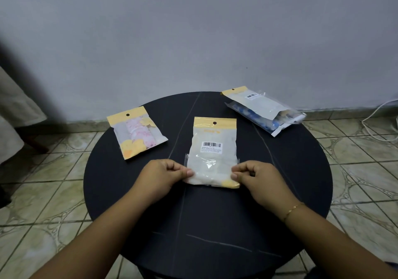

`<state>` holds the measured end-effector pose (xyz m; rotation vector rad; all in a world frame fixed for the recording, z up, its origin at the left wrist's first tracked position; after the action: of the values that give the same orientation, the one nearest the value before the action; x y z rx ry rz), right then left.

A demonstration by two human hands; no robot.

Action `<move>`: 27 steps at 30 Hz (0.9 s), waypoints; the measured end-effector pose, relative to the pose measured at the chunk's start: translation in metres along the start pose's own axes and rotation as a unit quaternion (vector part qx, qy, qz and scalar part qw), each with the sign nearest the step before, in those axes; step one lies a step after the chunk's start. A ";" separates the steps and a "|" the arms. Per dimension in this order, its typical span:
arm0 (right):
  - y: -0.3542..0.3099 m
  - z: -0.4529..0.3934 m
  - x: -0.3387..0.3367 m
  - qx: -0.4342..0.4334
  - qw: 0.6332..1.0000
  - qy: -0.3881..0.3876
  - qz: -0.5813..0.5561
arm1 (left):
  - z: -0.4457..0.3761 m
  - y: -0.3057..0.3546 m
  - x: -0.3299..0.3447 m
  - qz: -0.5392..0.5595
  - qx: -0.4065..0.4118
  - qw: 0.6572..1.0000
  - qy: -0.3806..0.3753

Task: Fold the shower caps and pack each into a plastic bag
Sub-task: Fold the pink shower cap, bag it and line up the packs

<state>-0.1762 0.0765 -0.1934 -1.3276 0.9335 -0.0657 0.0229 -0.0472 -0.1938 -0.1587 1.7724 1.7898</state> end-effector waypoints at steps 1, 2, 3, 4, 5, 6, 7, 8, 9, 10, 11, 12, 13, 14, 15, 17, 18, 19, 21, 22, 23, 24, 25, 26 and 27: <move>0.001 -0.001 0.000 0.005 1.000 0.006 0.005 | -0.001 0.000 -0.001 -0.004 -0.005 1.000 0.004; 0.003 -0.002 0.000 0.010 1.000 0.009 0.012 | -0.002 0.000 -0.001 -0.010 -0.008 1.000 0.007; 0.003 -0.002 0.001 0.014 1.000 0.011 0.019 | -0.003 -0.001 -0.001 -0.017 -0.011 1.000 0.009; 0.003 -0.003 0.001 0.019 0.999 0.014 0.023 | -0.003 -0.001 -0.001 -0.024 -0.013 1.000 0.010; 0.001 -0.003 0.001 0.022 0.999 0.017 0.025 | -0.004 -0.001 -0.001 -0.030 -0.014 0.999 0.012; 0.000 -0.003 0.002 0.027 0.999 0.019 0.025 | -0.005 -0.001 -0.001 -0.034 -0.014 0.999 0.014; -0.001 -0.003 0.002 0.030 0.999 0.021 0.026 | -0.005 -0.001 -0.001 -0.036 -0.013 0.999 0.018; -0.002 -0.004 0.001 0.034 0.999 0.023 0.025 | -0.005 0.000 -0.001 -0.041 -0.013 0.999 0.022; -0.003 -0.005 0.001 0.037 0.999 0.025 0.026 | -0.006 0.000 -0.001 -0.048 -0.013 0.998 0.027; -0.004 -0.005 0.001 0.040 0.998 0.026 0.030 | -0.006 0.000 -0.002 -0.056 -0.014 0.998 0.032; -0.005 -0.006 0.000 0.042 0.998 0.026 0.035 | -0.007 0.000 -0.002 -0.063 -0.015 0.997 0.036; -0.005 -0.007 0.000 0.045 0.998 0.025 0.039 | -0.007 0.000 -0.003 -0.067 -0.016 0.997 0.040; -0.007 -0.007 0.000 0.047 0.998 0.025 0.040 | -0.008 0.000 -0.003 -0.068 -0.017 0.997 0.043; -0.007 -0.007 -0.001 0.049 0.998 0.026 0.041 | -0.008 0.000 -0.004 -0.067 -0.018 0.997 0.046; -0.008 -0.007 -0.001 0.049 0.997 0.028 0.045 | -0.008 -0.001 -0.004 -0.066 -0.018 0.996 0.049; -0.010 -0.007 -0.001 0.045 0.997 0.025 0.058 | -0.009 0.000 -0.006 -0.074 -0.008 0.996 0.058; -0.011 -0.006 -0.001 0.039 0.997 0.021 0.066 | -0.009 0.000 -0.006 -0.079 0.000 0.995 0.063; -0.013 -0.005 0.001 0.030 0.996 0.017 0.077 | -0.009 0.001 -0.007 -0.082 0.010 0.994 0.067; -0.016 -0.003 0.002 0.001 0.995 0.021 0.098 | -0.008 0.003 -0.006 -0.086 0.031 0.993 0.073; -0.019 -0.002 0.002 -0.016 0.993 0.028 0.111 | -0.007 0.005 -0.006 -0.089 0.042 0.992 0.078; -0.021 0.000 0.003 -0.034 0.991 0.037 0.127 | -0.006 0.007 -0.007 -0.097 0.057 0.990 0.086; -0.023 0.002 0.004 -0.052 0.987 0.043 0.147 | -0.004 0.010 -0.009 -0.114 0.076 0.986 0.097; -0.025 0.003 0.006 -0.070 0.981 0.048 0.174 | -0.003 0.014 -0.010 -0.140 0.096 0.979 0.110; -0.027 0.004 0.007 -0.087 0.974 0.052 0.203 | -0.001 0.017 -0.012 -0.170 0.115 0.971 0.123; -0.028 0.004 0.009 -0.102 0.966 0.055 0.229 | 0.000 0.020 -0.014 -0.194 0.130 0.963 0.133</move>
<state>-0.1553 0.0673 -0.1751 -1.2726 1.3509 0.3253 0.0242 -0.0506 -0.1702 -0.6191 1.9781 1.2915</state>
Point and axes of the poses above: each hand's wrist, its own z-axis away from the middle knuckle, its own x-axis out of the palm, y = z × x, the point moved 10 cm from there along -z, towards the middle knuckle, and after that the axes turned 8 degrees about y, right-handed, at the moved point
